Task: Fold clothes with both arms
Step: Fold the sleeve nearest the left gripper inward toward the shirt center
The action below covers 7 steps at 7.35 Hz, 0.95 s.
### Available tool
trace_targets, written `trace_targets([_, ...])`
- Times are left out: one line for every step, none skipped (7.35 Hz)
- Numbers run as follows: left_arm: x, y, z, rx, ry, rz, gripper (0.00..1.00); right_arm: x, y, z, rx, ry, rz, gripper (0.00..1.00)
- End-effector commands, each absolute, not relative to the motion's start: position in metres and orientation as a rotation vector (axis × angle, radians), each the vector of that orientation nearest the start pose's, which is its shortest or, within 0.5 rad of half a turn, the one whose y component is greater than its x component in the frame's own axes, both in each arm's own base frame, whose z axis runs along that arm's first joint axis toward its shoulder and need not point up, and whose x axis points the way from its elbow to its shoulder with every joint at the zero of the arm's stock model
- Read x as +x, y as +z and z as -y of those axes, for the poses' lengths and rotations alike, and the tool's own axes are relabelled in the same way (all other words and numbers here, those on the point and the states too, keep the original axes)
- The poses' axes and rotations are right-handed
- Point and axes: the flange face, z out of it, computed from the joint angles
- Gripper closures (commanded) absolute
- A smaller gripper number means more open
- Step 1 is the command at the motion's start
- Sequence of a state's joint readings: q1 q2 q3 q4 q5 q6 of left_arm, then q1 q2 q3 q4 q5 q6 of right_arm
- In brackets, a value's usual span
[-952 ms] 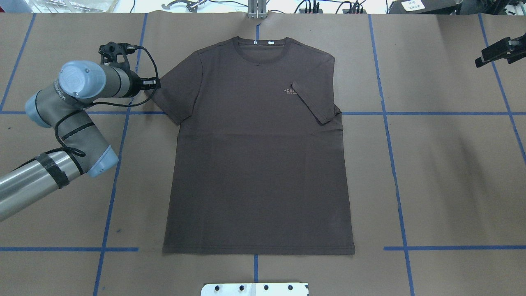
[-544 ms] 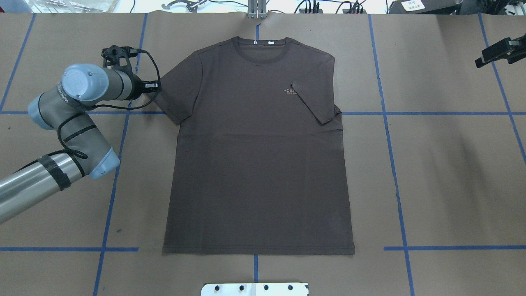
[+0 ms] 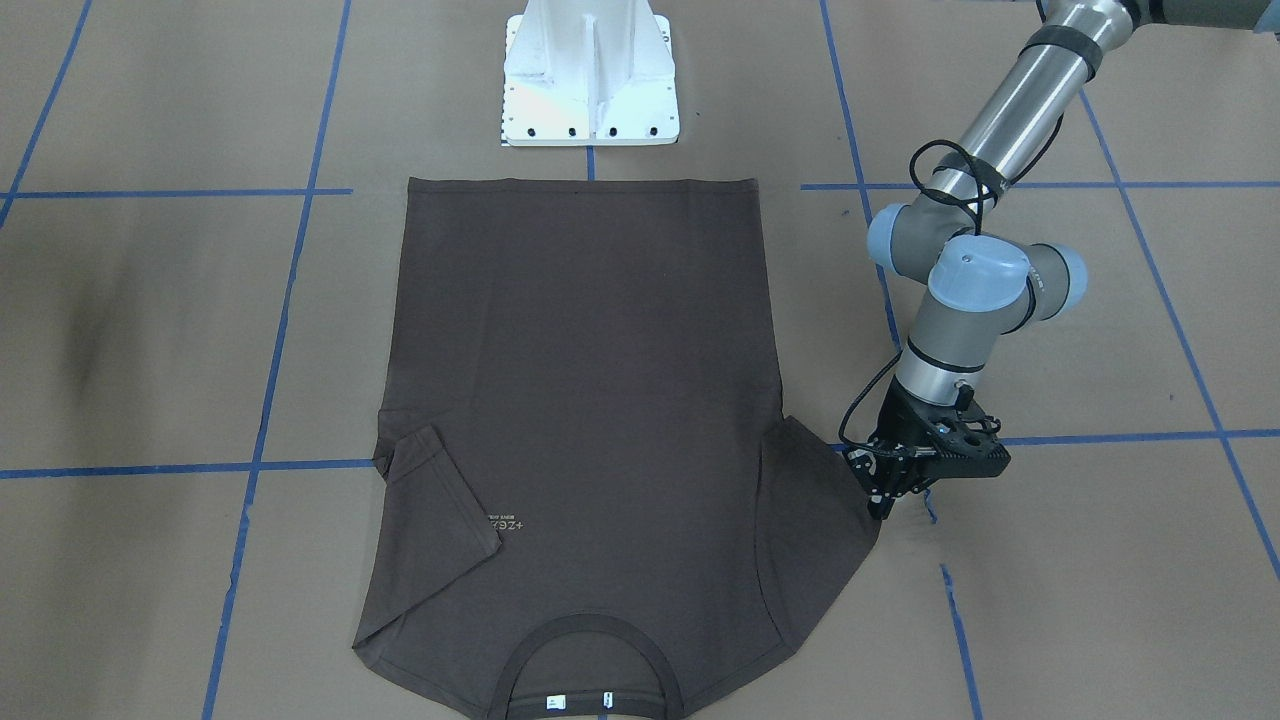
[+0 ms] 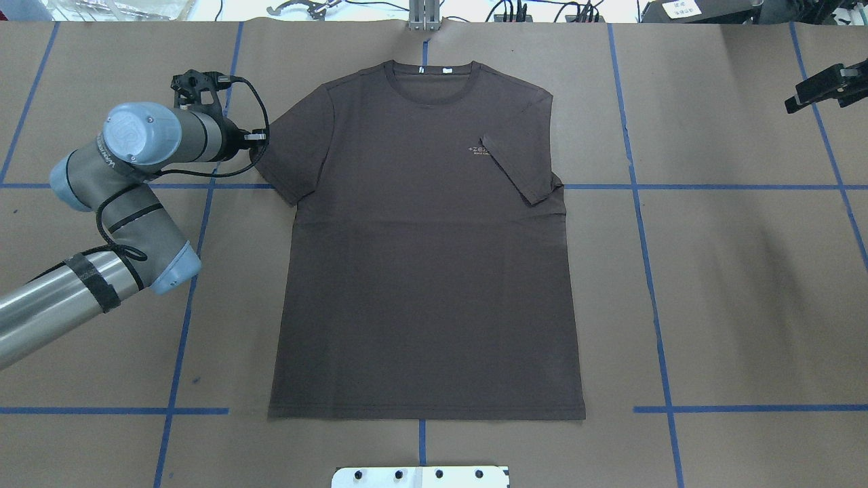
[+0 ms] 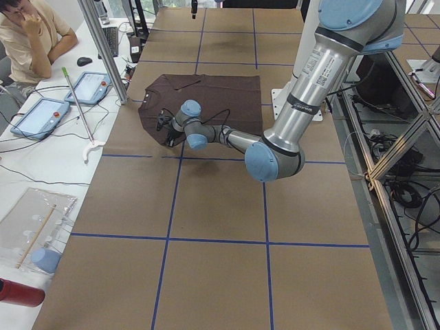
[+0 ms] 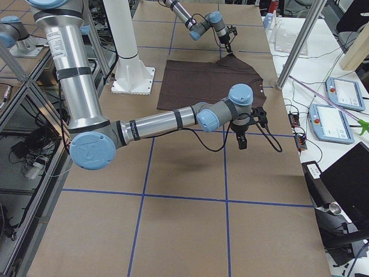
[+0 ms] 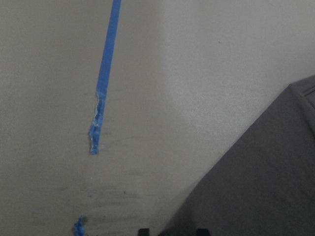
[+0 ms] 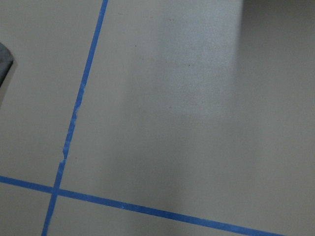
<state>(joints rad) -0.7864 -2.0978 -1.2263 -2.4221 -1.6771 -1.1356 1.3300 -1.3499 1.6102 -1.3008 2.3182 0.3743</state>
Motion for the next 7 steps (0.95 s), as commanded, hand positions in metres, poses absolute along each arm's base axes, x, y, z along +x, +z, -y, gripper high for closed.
trace_targets([0.437,0.37,0.609,0.506,-0.266,-0.899,1.0,-0.078,0.49,0.593,0.26,-0.073,0.845,0.0])
trace_targets([0.449,0.331,0.614,0.471,-0.27,-0.863,1.0,-0.078,0.49,0.593,0.259,-0.071,0.845,0.0])
trace_targets([0.47,0.305,0.609,0.433,-0.3,-0.875,1.0,-0.078,0.49,0.593,0.26,-0.071,0.844,0.0])
trace_targets([0.501,0.285,0.601,0.399,-0.307,-0.887,1.0,-0.078,0.49,0.593,0.26,-0.071,0.844,0.0])
trace_targets([0.515,0.277,0.607,0.386,-0.312,-0.88,1.0,-0.078,0.49,0.594,0.26,-0.069,0.843,0.0])
trace_targets([0.53,0.269,0.618,0.371,-0.327,-0.867,1.0,-0.078,0.487,0.594,0.261,-0.063,0.845,0.0])
trace_targets([0.534,0.271,0.62,0.366,-0.327,-0.861,1.0,-0.079,0.485,0.596,0.262,-0.063,0.846,0.0])
